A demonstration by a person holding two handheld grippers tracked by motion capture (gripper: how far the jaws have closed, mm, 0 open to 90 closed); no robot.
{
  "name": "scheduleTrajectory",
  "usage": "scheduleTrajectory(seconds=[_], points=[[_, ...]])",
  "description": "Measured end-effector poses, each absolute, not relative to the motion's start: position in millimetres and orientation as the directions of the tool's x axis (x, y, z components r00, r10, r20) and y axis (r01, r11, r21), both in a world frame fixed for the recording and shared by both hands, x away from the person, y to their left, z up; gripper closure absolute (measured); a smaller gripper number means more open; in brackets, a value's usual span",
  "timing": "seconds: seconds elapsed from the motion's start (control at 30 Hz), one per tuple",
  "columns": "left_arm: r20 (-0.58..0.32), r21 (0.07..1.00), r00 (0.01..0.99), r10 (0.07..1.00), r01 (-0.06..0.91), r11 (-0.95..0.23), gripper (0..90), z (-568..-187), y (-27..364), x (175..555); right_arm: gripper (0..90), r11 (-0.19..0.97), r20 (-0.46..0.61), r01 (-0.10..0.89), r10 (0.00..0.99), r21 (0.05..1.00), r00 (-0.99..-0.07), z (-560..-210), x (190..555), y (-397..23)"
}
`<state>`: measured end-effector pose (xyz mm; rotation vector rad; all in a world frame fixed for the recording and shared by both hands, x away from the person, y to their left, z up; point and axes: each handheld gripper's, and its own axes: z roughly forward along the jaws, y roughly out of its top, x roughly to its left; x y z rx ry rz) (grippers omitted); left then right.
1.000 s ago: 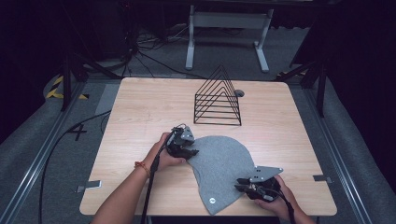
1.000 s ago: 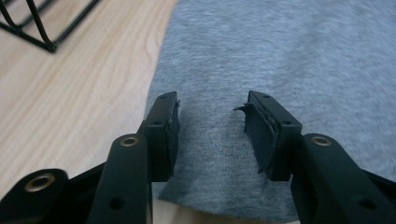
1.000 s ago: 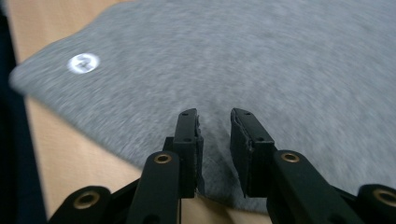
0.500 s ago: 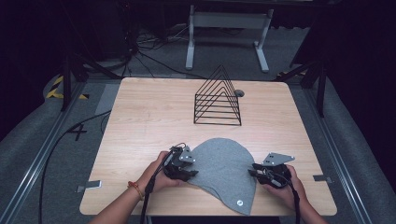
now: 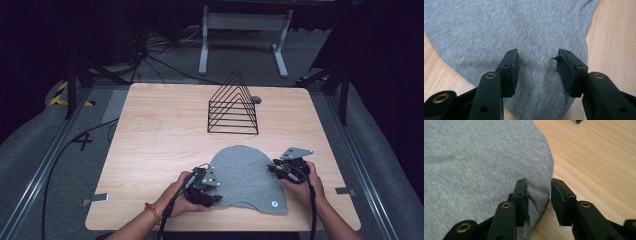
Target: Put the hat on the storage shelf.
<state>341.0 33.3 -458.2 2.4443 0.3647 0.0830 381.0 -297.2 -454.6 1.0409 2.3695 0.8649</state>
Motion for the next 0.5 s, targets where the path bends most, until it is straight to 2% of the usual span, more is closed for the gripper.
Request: scheduleTrajectory(seconds=[0.07,0.13,0.23,0.3,0.5], points=[[-0.037,0.632,0.956,0.292,0.248,-0.734,49.0,-457,34,344,60.9,0.521,-0.104,0.519,0.767,0.678,-0.633,-454,385,-298],[-0.003,0.643,0.948,0.319,0.246,-0.725,45.6,-452,40,350,59.8,0.505,-0.081,0.525,0.770,0.685,-0.633,-454,385,-301],[-0.002,0.691,0.921,0.391,0.284,-0.665,40.9,-443,50,365,55.9,0.479,-0.044,0.522,0.766,0.706,-0.642,-450,381,-303],[0.035,0.690,0.893,0.449,0.303,-0.657,38.7,-440,52,379,52.4,0.490,-0.047,0.514,0.754,0.704,-0.655,-447,380,-302],[0.002,0.675,0.854,0.520,0.382,-0.631,38.5,-454,49,420,45.6,0.480,-0.014,0.544,0.759,0.689,-0.651,-452,382,-298]])
